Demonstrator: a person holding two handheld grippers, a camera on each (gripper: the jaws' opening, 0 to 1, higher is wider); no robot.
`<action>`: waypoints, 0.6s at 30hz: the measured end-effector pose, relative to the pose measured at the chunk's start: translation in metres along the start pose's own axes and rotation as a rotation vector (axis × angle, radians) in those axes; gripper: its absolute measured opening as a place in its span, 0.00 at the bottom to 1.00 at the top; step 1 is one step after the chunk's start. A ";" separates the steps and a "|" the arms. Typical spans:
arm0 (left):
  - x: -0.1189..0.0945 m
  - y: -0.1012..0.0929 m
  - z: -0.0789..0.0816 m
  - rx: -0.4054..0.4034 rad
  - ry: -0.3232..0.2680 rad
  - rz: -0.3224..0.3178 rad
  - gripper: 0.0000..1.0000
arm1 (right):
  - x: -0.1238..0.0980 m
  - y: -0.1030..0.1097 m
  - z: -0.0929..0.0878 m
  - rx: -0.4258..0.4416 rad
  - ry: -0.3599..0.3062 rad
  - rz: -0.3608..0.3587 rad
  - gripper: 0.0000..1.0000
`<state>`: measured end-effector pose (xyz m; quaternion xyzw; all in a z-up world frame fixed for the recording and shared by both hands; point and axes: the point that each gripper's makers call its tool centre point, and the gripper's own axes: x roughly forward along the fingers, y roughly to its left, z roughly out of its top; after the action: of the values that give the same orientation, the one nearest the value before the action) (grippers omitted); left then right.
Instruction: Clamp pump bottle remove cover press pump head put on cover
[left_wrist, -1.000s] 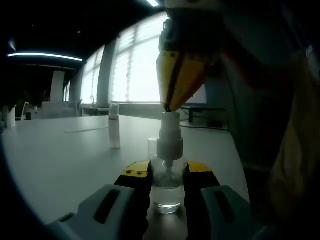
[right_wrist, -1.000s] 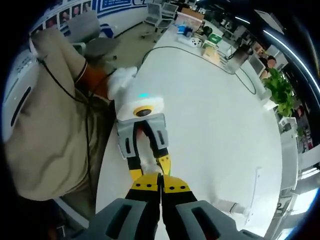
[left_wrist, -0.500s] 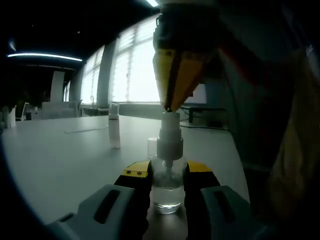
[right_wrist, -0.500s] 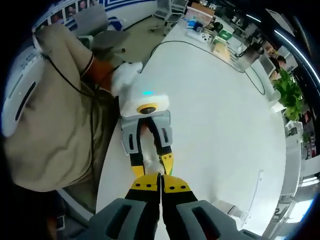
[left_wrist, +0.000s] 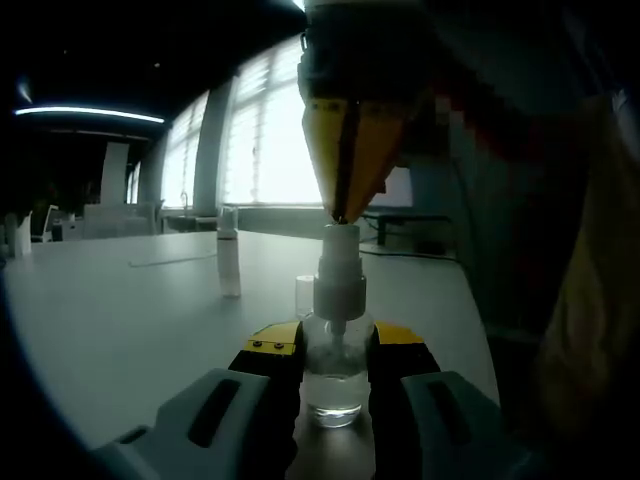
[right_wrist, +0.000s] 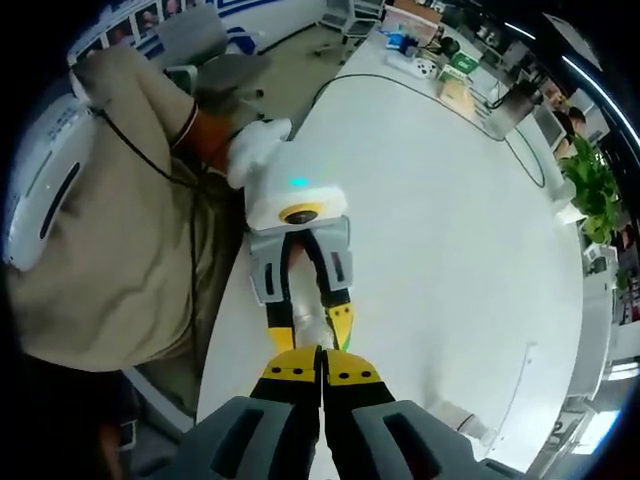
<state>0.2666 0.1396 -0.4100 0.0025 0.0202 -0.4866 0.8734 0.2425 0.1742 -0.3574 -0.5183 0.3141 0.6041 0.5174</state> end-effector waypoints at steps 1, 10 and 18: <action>0.000 0.001 0.000 0.000 0.000 0.000 0.16 | 0.000 0.000 0.000 -0.004 0.005 0.007 0.00; 0.000 0.003 0.000 0.001 0.000 0.000 0.16 | 0.003 0.003 0.001 -0.069 0.073 0.048 0.00; 0.000 0.003 0.000 0.001 0.000 0.000 0.16 | 0.003 0.003 0.001 -0.108 0.126 0.082 0.00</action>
<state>0.2689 0.1413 -0.4105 0.0029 0.0200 -0.4867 0.8734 0.2395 0.1748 -0.3610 -0.5691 0.3340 0.6070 0.4429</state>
